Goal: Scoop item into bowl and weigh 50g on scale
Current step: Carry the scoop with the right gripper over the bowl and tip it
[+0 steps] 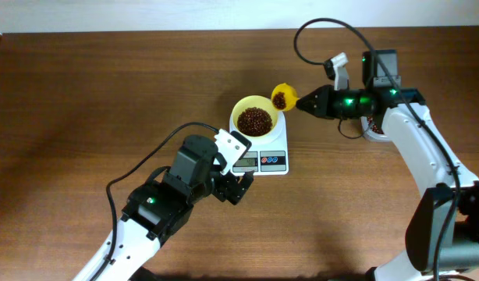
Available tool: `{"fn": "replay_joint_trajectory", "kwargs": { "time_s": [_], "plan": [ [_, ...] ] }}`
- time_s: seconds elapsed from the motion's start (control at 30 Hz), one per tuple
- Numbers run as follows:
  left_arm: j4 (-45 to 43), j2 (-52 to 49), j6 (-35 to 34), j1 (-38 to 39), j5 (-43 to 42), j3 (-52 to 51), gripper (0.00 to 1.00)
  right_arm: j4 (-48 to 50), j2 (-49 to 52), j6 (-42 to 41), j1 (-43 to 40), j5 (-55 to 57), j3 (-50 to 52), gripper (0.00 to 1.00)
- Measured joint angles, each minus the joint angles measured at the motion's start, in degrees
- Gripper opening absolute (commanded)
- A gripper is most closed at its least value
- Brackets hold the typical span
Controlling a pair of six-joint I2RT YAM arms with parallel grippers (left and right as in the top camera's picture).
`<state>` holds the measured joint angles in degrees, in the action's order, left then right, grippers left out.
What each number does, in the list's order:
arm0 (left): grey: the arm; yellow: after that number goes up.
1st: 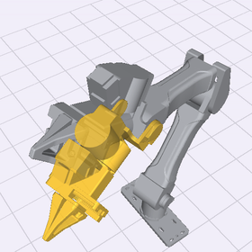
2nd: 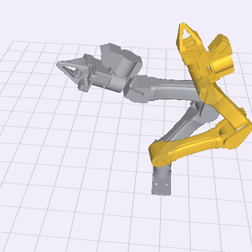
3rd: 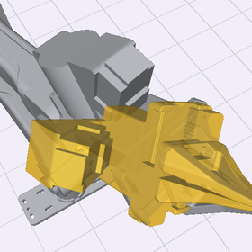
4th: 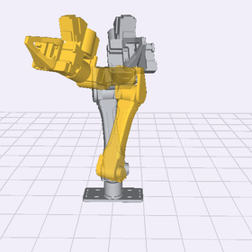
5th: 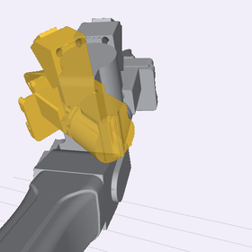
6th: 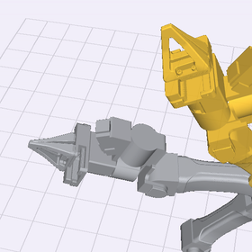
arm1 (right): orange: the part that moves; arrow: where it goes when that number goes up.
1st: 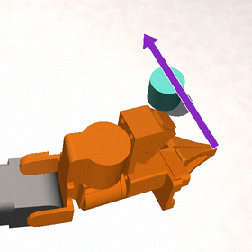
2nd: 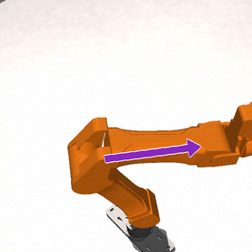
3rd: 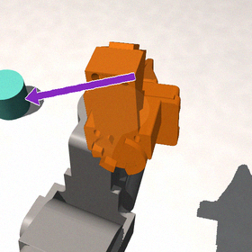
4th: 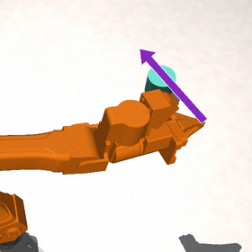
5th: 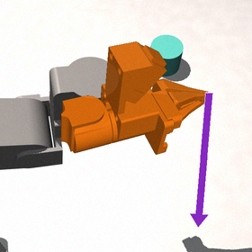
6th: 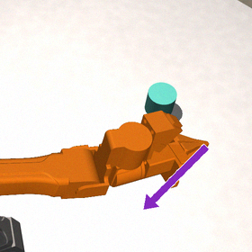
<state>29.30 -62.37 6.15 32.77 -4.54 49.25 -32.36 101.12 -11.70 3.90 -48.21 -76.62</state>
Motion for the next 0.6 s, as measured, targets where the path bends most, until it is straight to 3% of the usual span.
{"fn": "replay_joint_trajectory", "kwargs": {
  "time_s": [0.2,0.6],
  "plan": [
    [0.00,0.00,0.00,0.00,0.00,0.00,0.99,0.33,0.00,1.92,4.48,4.68,0.00,0.04],
    [0.00,0.00,0.00,0.00,0.02,0.00,0.99,1.16,0.00,17.05,6.60,5.51,0.00,0.04]
  ]
}}
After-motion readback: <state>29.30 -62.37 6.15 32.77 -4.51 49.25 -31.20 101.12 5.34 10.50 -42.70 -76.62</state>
